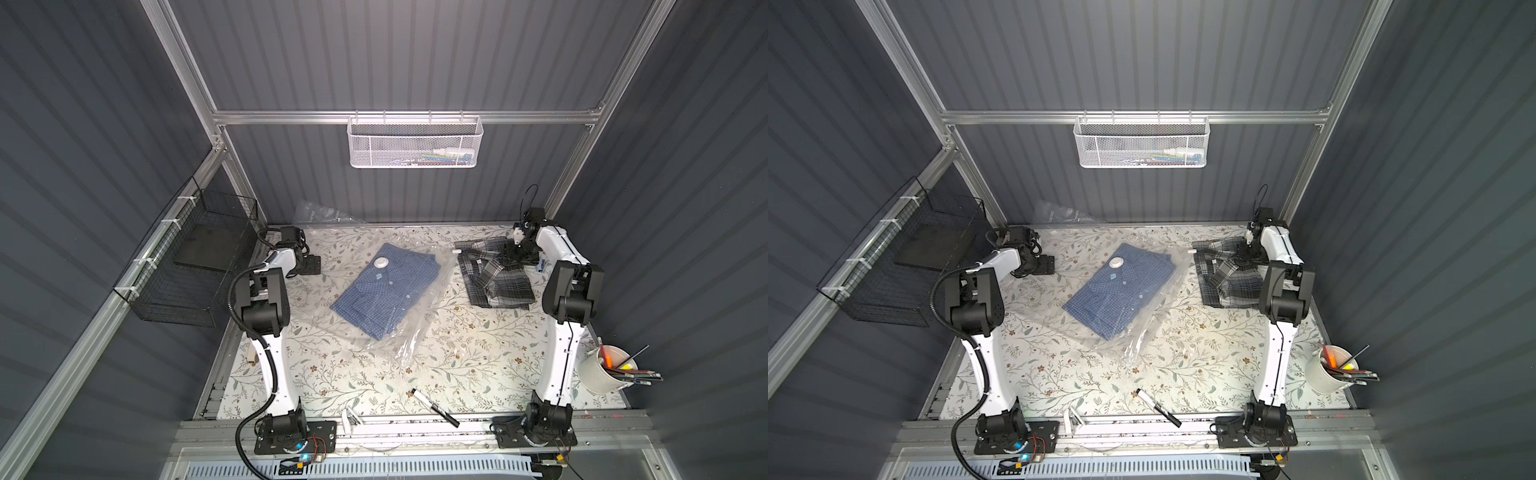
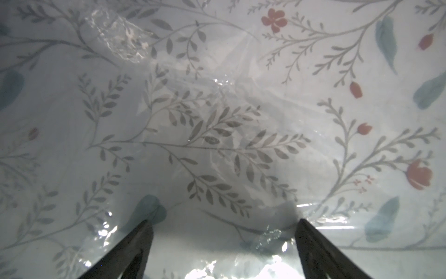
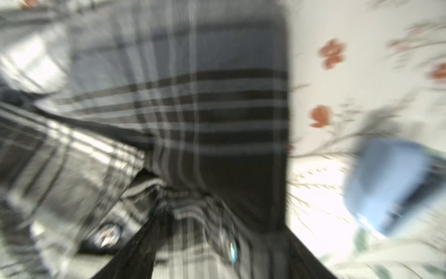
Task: Take the shirt out of the vacuum bag
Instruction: Place the shirt at the center of the board.
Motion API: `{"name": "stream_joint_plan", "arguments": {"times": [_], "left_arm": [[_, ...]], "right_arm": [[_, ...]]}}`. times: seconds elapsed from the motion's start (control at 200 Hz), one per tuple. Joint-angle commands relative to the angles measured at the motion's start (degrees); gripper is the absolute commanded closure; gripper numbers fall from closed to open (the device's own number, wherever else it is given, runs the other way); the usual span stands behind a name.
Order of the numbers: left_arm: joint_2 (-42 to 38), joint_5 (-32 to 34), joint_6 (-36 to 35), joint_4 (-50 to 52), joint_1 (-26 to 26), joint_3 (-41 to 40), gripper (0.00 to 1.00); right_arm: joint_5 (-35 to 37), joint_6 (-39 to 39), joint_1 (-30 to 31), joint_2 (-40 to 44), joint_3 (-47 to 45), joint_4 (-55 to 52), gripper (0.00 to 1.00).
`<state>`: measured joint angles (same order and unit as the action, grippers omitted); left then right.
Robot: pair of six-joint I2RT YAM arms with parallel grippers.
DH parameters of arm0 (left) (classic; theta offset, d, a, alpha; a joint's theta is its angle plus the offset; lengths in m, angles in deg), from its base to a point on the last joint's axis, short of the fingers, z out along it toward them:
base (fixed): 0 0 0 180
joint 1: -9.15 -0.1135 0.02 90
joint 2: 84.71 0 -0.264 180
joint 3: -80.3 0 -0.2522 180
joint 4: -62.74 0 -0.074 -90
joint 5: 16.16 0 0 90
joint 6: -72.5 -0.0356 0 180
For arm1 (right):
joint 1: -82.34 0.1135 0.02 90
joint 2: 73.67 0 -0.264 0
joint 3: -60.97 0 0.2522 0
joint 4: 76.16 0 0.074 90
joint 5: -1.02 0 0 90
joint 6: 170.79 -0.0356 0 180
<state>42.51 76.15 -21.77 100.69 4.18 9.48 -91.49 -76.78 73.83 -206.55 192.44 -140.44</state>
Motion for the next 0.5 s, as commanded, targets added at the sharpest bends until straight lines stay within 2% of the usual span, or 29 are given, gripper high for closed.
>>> {"name": "stream_joint_plan", "arguments": {"times": [0.0,0.105,0.335,0.495], "left_arm": [[2.6,0.2,0.5,2.0,-0.5,-1.5,0.06],[2.8,-0.2,0.7,1.9,-0.5,-1.6,0.06],[2.2,-0.2,0.6,1.5,-0.5,-2.1,0.07],[1.3,0.6,-0.4,1.5,-0.6,-2.3,0.07]], "right_arm": [[3.4,-0.8,0.3,5.6,1.2,-0.2,0.27],[5.3,-1.0,0.4,8.6,-0.1,1.4,0.26],[-7.0,-4.0,0.4,12.0,-10.3,9.2,0.31],[-12.3,-6.9,-0.7,6.8,-8.5,10.4,0.36]]}}
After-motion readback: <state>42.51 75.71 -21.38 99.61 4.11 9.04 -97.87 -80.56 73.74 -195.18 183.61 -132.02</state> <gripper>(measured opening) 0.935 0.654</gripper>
